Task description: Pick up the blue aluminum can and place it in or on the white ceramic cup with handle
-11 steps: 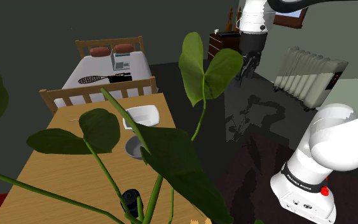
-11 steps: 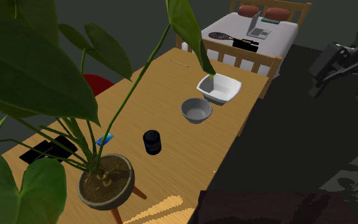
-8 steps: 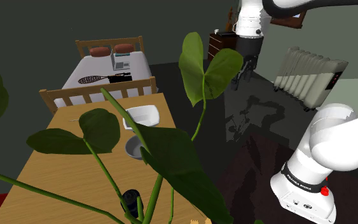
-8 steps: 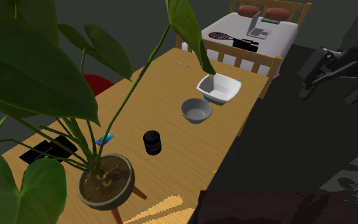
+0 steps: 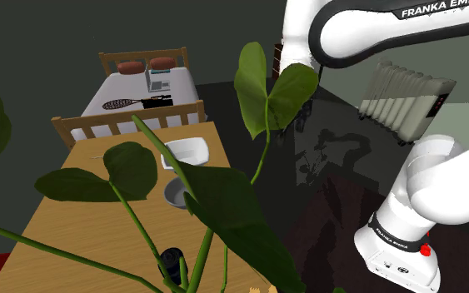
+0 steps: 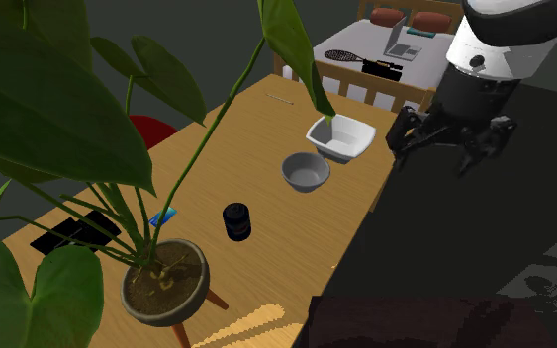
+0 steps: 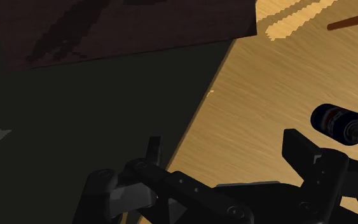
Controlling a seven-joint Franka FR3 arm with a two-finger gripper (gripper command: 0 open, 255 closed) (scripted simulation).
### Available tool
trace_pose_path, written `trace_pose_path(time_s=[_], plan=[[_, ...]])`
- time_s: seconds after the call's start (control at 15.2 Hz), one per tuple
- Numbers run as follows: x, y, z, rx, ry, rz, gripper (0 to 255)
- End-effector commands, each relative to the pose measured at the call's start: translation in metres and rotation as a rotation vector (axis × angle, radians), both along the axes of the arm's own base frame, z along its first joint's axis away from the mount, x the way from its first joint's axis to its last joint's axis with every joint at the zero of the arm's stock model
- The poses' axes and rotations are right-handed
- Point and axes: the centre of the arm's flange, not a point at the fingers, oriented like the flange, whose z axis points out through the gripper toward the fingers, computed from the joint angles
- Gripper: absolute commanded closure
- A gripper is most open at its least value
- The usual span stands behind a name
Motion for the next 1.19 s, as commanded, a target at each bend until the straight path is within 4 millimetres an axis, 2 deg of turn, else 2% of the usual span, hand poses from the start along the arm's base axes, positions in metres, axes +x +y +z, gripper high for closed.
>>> trace_pose_path(time_s=[0.0,1.12], plan=[[0.007,0.023,-0.019,0.0,0.002,-0.005,0],[0.071,0.189,-0.158,-0.009,0.027,-0.037,0]])
